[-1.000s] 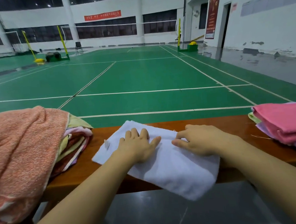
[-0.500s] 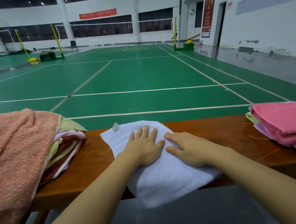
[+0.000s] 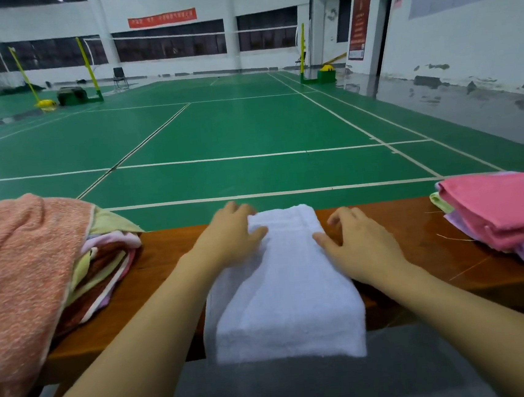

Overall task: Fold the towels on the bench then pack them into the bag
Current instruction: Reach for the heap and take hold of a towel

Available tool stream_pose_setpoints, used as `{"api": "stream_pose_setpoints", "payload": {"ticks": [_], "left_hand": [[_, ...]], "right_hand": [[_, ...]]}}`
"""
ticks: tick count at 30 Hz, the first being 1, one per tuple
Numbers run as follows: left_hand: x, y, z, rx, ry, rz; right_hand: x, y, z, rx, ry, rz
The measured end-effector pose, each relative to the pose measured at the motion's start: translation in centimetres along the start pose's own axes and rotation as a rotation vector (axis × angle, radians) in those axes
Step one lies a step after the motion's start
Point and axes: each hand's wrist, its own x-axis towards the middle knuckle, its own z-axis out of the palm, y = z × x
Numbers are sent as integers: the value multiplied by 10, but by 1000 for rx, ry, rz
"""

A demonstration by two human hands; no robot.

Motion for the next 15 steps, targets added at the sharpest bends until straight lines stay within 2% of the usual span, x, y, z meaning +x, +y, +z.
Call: {"api": "stream_pose_setpoints", "payload": {"ticks": [2,4,7,9,12,15], "left_hand": [[-3,-5,-14,73,27,-230],[-12,-9,-24,170,-45,-334],[-28,-13,-27,258,-143,-341],[-36,-12,-22,261,-140,-346],[-42,-4,-10,173,-108,-326],[-45,2,0,88,-86,-232]], "right_hand": [[5,-2,-6,-16,-42,143],[5,-6,-9,-64,-126,174],[4,-15,-9,-103,-163,170],[2,-20,-10,-66,-191,163],[-4,-29,-10,8,-219,112],[-10,-37,-14,81,-145,69]]}}
